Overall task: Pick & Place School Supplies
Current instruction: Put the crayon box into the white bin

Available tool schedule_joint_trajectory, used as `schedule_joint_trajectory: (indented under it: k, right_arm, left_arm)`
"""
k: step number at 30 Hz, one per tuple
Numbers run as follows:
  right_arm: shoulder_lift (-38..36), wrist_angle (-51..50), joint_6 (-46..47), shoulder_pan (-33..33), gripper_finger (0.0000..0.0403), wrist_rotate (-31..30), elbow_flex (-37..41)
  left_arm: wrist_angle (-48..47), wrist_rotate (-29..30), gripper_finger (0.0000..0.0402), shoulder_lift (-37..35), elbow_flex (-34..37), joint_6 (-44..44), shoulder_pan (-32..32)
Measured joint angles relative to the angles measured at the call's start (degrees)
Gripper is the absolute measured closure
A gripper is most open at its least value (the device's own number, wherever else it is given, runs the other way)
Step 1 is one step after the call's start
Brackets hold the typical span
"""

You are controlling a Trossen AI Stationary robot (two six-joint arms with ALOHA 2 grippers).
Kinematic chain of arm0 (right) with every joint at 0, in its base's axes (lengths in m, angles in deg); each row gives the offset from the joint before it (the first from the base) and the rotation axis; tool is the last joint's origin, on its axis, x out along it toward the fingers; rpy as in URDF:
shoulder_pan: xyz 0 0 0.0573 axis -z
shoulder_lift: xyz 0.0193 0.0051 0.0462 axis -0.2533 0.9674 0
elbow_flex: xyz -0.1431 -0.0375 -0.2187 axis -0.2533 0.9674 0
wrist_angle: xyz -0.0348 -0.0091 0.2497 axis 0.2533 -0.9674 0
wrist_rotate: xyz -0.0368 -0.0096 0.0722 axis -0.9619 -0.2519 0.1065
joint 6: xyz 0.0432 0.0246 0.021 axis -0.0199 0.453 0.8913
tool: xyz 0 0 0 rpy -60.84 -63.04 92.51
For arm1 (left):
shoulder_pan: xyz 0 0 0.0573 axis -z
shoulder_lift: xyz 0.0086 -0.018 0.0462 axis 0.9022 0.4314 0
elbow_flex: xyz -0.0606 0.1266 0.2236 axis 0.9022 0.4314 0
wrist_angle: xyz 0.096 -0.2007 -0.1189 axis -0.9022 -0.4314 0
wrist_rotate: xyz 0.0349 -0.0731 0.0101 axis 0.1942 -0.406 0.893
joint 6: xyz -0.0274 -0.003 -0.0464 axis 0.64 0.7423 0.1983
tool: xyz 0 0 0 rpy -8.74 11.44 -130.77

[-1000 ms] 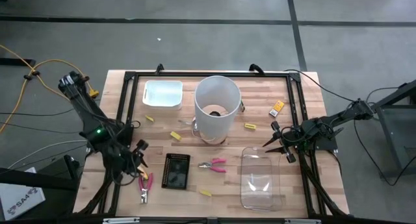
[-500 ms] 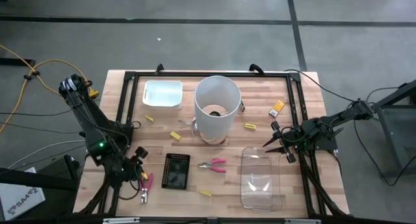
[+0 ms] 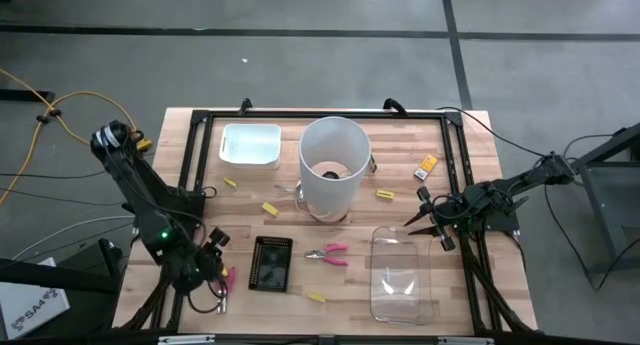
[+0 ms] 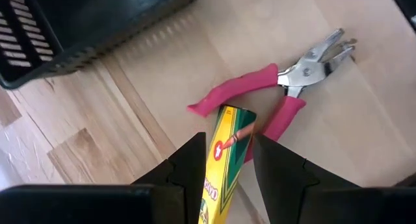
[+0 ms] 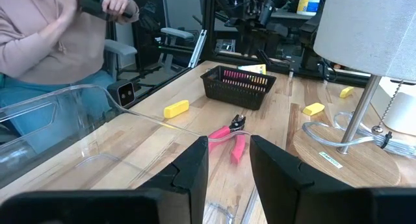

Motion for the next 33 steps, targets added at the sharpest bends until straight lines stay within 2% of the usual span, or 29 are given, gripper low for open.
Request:
schedule_joint_trajectory:
  k: [7,13,28,33]
  right_arm:
    - [0.0,0.0,0.0,0.0,0.0298,0.0,0.0]
    - [0.0,0.0,0.0,0.0,0.0298,0.0,0.0]
    - [0.0,0.0,0.0,0.0,0.0298,0.0,0.0]
    - [0.0,0.0,0.0,0.0,0.0298,0.0,0.0]
  left_arm:
    - [0.3,0.6,0.0282,0.3,-0.5,1.4,0.4]
    - [0.3,6.0,0.0282,1.0,-1.2,4.2,4.5]
    - [-3.3,2.6,0.0282,9.3,-5.1,7.6,4.9]
    - [-4.6,2.9,0.0282,9.6,-5.8,7.7,5.2]
